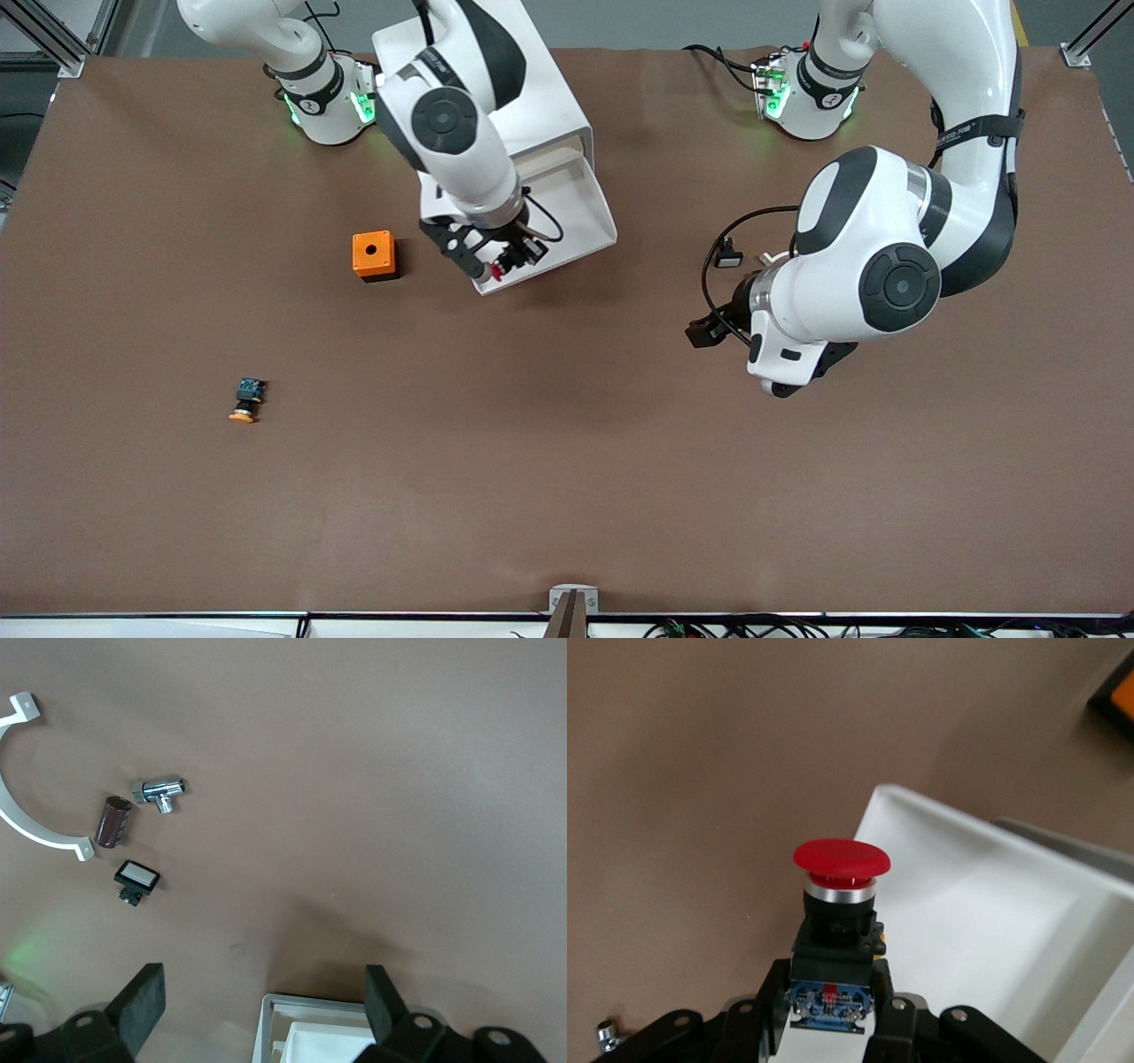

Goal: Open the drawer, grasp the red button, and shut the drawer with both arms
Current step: 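Carry the red button with the right gripper toward the yellow button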

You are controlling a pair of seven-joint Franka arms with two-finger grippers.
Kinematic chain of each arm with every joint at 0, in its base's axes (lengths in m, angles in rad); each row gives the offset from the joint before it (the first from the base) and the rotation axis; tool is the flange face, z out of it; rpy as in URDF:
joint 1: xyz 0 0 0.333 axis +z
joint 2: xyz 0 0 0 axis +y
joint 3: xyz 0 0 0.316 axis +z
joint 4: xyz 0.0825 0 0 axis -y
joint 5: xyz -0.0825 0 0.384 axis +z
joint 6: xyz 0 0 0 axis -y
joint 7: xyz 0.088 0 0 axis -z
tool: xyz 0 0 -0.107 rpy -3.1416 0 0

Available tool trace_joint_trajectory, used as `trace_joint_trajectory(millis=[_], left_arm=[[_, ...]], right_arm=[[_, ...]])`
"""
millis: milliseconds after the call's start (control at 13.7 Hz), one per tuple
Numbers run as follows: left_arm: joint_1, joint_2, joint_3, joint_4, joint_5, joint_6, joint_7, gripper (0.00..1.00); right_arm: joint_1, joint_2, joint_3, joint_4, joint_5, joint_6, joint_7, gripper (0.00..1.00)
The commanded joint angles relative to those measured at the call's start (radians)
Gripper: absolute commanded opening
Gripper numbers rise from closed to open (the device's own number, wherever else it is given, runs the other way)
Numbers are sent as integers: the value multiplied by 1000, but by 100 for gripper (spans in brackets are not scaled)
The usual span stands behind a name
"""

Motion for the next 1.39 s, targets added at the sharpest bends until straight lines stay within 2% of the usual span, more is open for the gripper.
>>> trace_joint_trajectory(millis=[0,146,365,511,658,950,1096,1315], left_arm=[[-9,-30,-22,-73,24,71,25,99],[-29,-33,-34,-113,41,131,33,99],[-89,-27,-43,-171,174,171,33,99],[-88,-30,-66,-233,179,235,33,99],[-91,-28,-77,-256,184,304,34,99],[-103,-8,-109,-262,184,395,36,99],[-129,1,-108,-264,185,414,36,99],[-167,38,-108,-256,254,458,37,99]], right_arm=[[-116,1,11,63,9,-75,-206,0],[-205,2,11,74,6,-98,-384,0],[-372,8,10,71,-8,-119,-719,0],[-458,20,10,68,-34,-119,-888,0],[-531,51,10,68,-51,-112,-1057,0],[-604,123,10,68,-57,-64,-1286,0],[-633,183,10,70,-57,18,-1383,0],[-644,250,10,67,-59,78,-1405,1]])
